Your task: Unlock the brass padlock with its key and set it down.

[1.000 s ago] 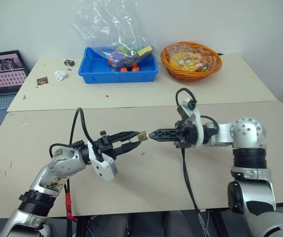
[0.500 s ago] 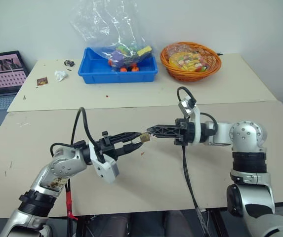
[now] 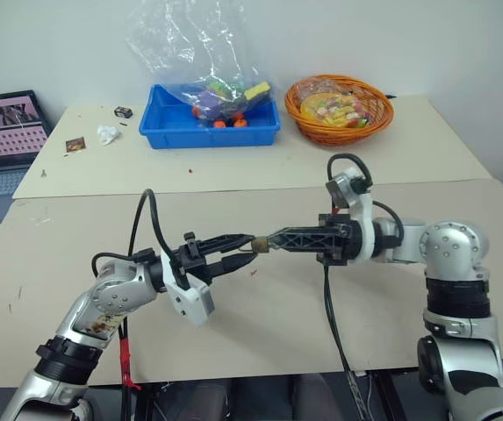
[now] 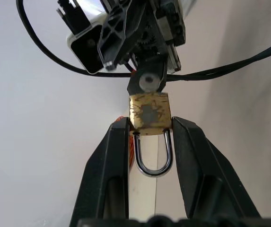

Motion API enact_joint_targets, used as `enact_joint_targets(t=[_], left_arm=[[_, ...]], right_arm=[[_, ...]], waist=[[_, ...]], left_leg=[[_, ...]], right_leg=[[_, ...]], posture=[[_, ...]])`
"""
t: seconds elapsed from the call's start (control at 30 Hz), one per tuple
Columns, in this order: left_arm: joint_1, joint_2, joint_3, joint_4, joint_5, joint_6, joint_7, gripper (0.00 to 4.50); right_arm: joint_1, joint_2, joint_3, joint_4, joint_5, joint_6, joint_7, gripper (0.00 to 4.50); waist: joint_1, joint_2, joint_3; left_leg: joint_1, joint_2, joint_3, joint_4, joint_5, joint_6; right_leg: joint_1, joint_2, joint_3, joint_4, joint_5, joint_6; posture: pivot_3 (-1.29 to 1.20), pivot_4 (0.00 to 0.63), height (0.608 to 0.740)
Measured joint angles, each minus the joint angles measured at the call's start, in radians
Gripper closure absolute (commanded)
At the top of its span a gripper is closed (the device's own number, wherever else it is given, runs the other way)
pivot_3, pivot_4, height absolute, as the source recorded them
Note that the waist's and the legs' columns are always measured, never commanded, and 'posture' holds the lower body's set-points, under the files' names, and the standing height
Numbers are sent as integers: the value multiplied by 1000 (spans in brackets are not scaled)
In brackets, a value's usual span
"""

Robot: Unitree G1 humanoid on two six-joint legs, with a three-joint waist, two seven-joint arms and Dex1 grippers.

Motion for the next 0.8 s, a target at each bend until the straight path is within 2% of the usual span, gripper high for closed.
enact_joint_targets(t=[0.33,0.8], left_arm=[[1,7,17,4,0,32,-1,3670],[14,6,15,-18,-2,27,-5,3670]], right_arm=[[7,53,61,13,-52,-113,-8,2300],[-17,39,52,62,-60,-146,-28,2300]], waist=[[2,0,0],[1,0,0]], left_leg=[[0,0,0,0,0,0],[0,0,0,0,0,0]], right_leg=[[0,0,0,0,0,0],[0,0,0,0,0,0]], posture=[[0,150,740],[0,150,740]])
